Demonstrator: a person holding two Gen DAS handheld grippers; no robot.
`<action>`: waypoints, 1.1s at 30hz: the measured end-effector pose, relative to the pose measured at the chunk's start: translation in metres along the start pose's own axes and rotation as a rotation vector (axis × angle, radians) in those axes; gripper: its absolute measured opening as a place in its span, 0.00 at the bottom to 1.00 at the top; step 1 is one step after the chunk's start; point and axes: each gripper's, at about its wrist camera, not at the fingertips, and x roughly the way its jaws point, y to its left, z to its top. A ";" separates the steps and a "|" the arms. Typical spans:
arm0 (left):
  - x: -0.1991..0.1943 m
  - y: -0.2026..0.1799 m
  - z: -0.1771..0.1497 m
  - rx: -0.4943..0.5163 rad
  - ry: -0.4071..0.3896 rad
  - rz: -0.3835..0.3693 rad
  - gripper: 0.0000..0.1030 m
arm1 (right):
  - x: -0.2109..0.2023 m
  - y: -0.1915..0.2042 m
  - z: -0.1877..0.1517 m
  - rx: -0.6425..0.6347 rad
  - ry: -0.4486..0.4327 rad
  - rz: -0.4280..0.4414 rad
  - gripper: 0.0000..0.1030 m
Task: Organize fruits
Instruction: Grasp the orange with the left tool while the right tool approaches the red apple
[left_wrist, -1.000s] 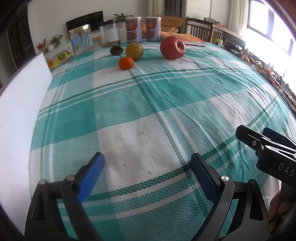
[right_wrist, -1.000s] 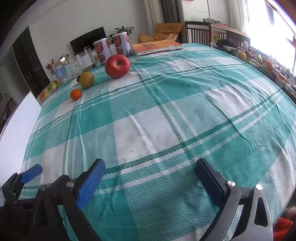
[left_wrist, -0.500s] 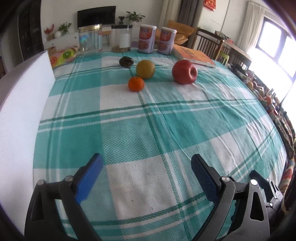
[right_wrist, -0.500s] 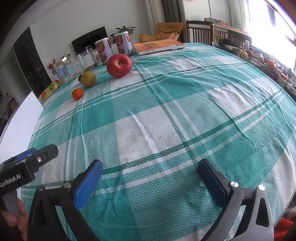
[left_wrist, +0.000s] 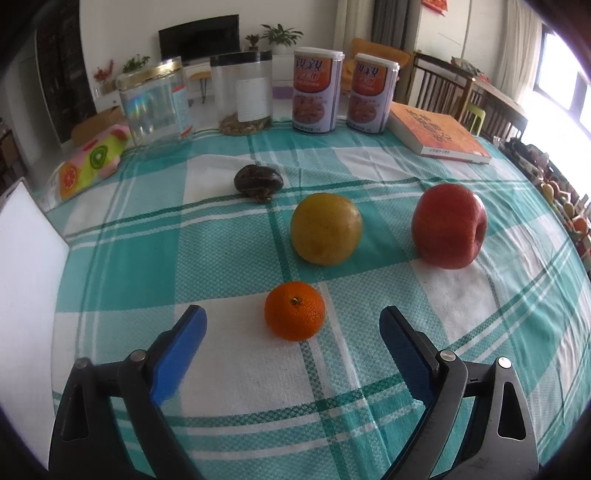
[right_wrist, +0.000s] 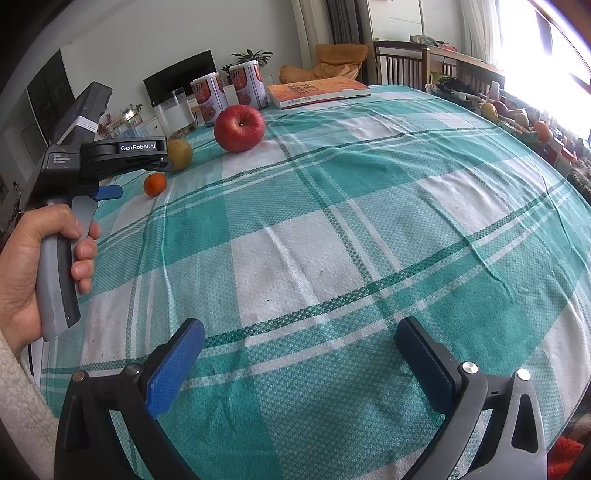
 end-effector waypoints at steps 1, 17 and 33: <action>0.004 0.001 -0.001 0.001 0.007 0.002 0.77 | 0.000 0.000 0.000 0.000 0.000 0.000 1.00; -0.095 0.007 -0.076 -0.024 0.011 -0.051 0.31 | 0.000 0.000 0.001 0.001 0.000 0.000 1.00; -0.104 0.002 -0.157 0.083 -0.024 0.039 0.79 | 0.000 0.001 -0.001 -0.007 0.002 -0.011 1.00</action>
